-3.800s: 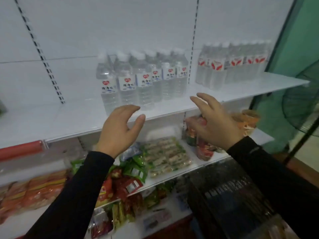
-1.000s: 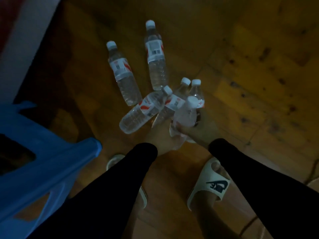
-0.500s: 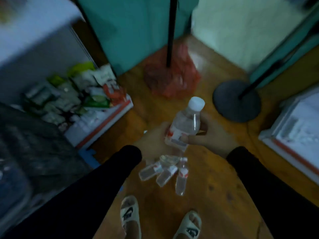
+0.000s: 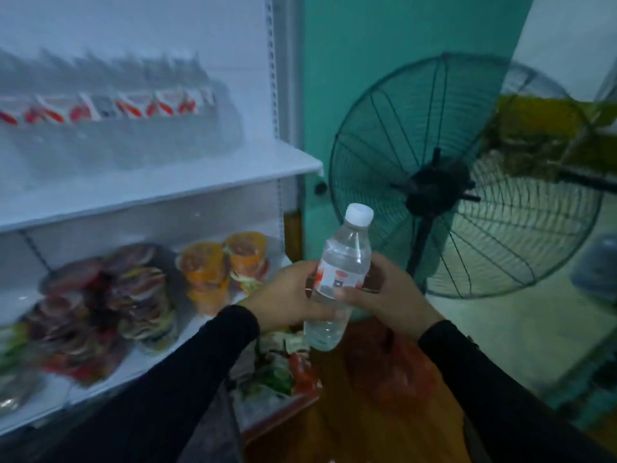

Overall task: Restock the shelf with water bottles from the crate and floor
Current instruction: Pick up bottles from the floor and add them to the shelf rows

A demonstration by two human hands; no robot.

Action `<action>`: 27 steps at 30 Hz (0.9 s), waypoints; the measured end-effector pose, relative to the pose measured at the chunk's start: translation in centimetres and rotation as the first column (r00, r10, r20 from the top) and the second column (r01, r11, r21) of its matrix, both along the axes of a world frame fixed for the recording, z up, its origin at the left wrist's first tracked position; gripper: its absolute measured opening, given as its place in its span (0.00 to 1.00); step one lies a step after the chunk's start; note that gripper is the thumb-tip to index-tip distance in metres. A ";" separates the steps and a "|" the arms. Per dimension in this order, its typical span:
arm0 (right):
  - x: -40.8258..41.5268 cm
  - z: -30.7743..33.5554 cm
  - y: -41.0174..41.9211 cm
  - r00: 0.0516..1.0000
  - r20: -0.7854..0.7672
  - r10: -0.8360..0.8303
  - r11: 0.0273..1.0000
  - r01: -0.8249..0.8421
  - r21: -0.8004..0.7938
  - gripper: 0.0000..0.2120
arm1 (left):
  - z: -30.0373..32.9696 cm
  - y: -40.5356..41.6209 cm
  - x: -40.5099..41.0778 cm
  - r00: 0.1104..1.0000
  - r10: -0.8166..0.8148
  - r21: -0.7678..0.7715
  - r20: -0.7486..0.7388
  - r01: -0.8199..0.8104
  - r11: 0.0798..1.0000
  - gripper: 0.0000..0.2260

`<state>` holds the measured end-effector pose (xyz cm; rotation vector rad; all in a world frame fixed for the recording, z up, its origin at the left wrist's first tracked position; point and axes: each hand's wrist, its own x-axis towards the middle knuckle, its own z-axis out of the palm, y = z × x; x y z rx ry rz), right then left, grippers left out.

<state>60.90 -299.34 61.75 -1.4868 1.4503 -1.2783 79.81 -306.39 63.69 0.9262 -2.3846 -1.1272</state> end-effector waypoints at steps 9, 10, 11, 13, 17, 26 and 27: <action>11.8 11.3 -8.3 0.999 -0.006 -0.039 0.972 0.036 -0.234 0.17 | 10.9 -9.9 17.5 0.874 0.404 -0.471 0.270 -0.246 0.847 0.30; 13.1 12.0 -9.2 0.998 0.004 -0.056 0.962 0.055 -0.266 0.17 | 10.9 -11.0 19.8 0.841 0.473 -0.498 0.263 -0.302 0.813 0.28; 14.3 12.6 -10.3 0.997 0.015 -0.075 0.952 0.077 -0.295 0.17 | 10.8 -12.0 22.1 0.804 0.536 -0.507 0.258 -0.360 0.783 0.28; 16.5 13.6 -12.4 0.994 0.037 -0.103 0.941 0.109 -0.319 0.18 | 10.2 -13.7 26.7 0.723 0.645 -0.519 0.249 -0.462 0.719 0.27; 20.8 15.2 -16.2 0.995 0.032 -0.090 0.945 0.096 -0.311 0.21 | 9.0 -15.2 34.8 0.568 0.795 -0.536 0.212 -0.613 0.581 0.26; 30.4 15.8 -23.5 0.998 -0.039 0.046 0.950 -0.056 -0.306 0.23 | 7.5 -17.3 44.9 0.406 0.802 -0.542 0.438 -0.594 0.595 0.38; 31.3 15.6 -24.4 0.997 -0.035 0.065 0.951 -0.073 -0.300 0.24 | 7.7 -17.4 45.1 0.398 0.788 -0.535 0.469 -0.583 0.612 0.38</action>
